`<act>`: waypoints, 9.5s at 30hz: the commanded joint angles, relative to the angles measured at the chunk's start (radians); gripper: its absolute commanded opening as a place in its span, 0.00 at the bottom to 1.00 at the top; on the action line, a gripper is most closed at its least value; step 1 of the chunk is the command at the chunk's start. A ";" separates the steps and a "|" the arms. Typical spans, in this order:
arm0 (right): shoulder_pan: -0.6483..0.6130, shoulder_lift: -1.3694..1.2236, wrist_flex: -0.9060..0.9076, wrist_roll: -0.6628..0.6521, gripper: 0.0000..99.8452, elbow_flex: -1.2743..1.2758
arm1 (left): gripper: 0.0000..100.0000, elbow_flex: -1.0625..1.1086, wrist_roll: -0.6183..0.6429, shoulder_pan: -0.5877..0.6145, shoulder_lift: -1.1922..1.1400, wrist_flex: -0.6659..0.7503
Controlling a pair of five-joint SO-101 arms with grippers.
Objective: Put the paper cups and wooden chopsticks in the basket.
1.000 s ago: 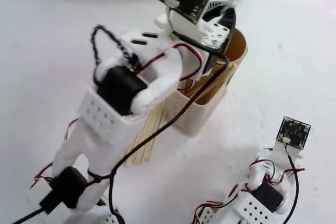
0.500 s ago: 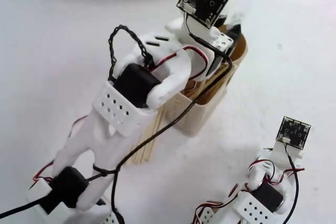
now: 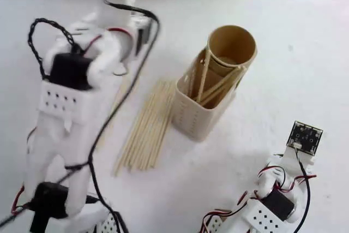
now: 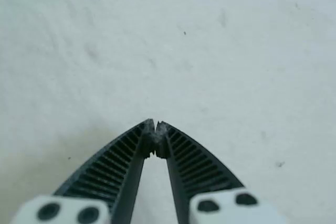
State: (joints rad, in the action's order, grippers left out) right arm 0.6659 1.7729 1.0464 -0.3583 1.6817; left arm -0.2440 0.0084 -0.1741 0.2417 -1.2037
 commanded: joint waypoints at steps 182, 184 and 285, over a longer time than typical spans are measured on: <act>0.001 -0.005 0.002 -0.008 0.02 0.011 | 0.18 -0.046 -0.404 0.288 -0.806 -0.086; 0.001 -0.005 0.002 -0.008 0.02 0.011 | 0.18 -0.035 -0.394 0.272 -0.880 -0.060; 0.004 -0.005 0.002 -0.008 0.02 0.011 | 0.12 0.548 -0.258 -0.185 0.361 0.493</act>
State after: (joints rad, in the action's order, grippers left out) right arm 0.6674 1.7714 1.0464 -0.3583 1.6817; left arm 0.3099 -0.2555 -0.5317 0.6099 -0.6575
